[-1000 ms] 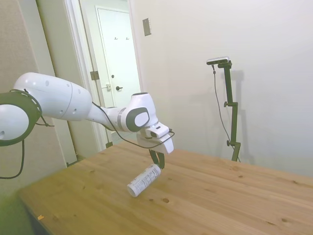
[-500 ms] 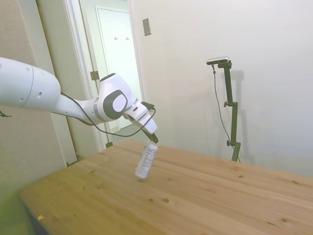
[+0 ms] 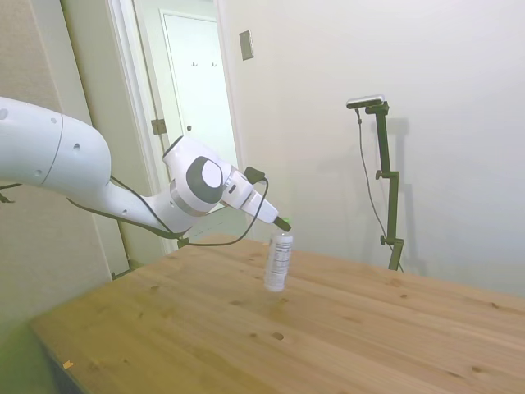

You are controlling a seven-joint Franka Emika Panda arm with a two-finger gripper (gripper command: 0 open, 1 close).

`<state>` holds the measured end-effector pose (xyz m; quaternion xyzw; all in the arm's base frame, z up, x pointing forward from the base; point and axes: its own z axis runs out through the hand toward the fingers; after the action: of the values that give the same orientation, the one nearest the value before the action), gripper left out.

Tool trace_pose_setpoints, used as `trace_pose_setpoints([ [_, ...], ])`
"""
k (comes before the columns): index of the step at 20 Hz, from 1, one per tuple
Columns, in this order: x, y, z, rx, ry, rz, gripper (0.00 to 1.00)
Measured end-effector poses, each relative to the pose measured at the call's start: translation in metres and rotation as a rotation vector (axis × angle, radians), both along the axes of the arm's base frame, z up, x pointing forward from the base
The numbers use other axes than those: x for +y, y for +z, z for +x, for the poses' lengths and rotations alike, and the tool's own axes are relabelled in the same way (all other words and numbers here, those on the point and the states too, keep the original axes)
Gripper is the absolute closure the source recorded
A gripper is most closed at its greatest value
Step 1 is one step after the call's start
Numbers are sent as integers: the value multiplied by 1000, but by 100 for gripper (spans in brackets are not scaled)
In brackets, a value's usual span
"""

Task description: Stand the water bottle

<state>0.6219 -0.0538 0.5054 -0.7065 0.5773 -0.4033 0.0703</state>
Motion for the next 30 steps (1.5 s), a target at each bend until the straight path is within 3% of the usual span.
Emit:
trace_pose_setpoints([
  [5, -20, -6, 25, -113, -121, -79, 100],
  [10, -13, -38, 40, -109, -162, -96, 100],
  [11, -13, -41, 42, -105, -162, -97, 0],
  [30, -1, -46, 42, -81, -166, -83, 0],
])
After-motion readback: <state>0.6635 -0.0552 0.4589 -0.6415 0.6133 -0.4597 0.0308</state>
